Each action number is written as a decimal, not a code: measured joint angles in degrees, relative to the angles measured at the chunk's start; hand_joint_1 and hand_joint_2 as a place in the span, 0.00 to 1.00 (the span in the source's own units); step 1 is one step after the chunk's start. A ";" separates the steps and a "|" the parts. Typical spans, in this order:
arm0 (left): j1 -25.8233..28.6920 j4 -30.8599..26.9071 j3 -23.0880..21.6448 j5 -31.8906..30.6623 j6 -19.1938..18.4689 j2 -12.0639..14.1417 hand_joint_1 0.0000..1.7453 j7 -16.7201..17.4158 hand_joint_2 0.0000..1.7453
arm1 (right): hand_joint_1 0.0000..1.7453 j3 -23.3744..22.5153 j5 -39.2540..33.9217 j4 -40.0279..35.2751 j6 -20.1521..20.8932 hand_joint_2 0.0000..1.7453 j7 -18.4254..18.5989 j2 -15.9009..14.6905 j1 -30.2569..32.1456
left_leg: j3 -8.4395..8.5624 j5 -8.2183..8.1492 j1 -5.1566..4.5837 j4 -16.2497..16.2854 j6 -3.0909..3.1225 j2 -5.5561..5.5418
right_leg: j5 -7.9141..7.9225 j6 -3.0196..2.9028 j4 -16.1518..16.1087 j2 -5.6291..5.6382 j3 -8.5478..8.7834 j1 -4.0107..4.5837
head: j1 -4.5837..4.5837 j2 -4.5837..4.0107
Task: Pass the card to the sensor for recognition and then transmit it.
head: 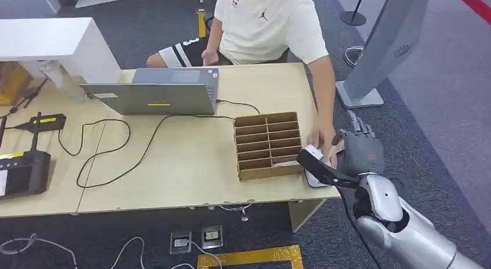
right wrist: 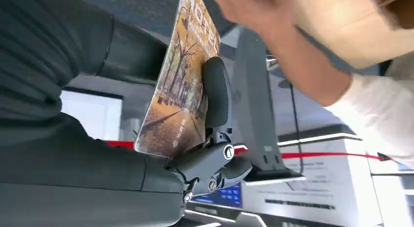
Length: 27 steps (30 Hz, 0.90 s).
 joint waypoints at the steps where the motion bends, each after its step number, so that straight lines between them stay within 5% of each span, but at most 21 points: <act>1: -0.01 0.02 0.00 -0.22 0.00 0.00 0.00 0.17 1.00 | 1.00 -1.61 0.02 -0.48 -0.06 1.00 0.00 -0.35 1.51 | 0.00 0.00 0.00 0.00 0.00 0.00 | 0.00 0.00 0.00 0.00 0.00 0.00 | -0.02 0.00; 12: -0.09 0.02 0.04 -1.13 0.02 -0.13 0.00 0.96 1.00 | 1.00 -11.93 0.26 -4.00 0.44 1.00 0.00 -0.83 11.36 | -0.04 -0.02 0.01 -0.01 0.03 0.13 | 0.00 0.00 0.01 0.11 -0.03 0.01 | 0.00 0.00; 27: -0.18 0.02 0.02 -1.46 0.00 -0.13 0.00 1.99 1.00 | 1.00 -10.16 -3.26 -3.43 0.22 1.00 0.00 0.64 10.44 | -0.04 -0.02 0.01 -0.01 0.03 0.17 | 0.00 0.00 0.03 0.13 -0.03 0.01 | 0.00 0.00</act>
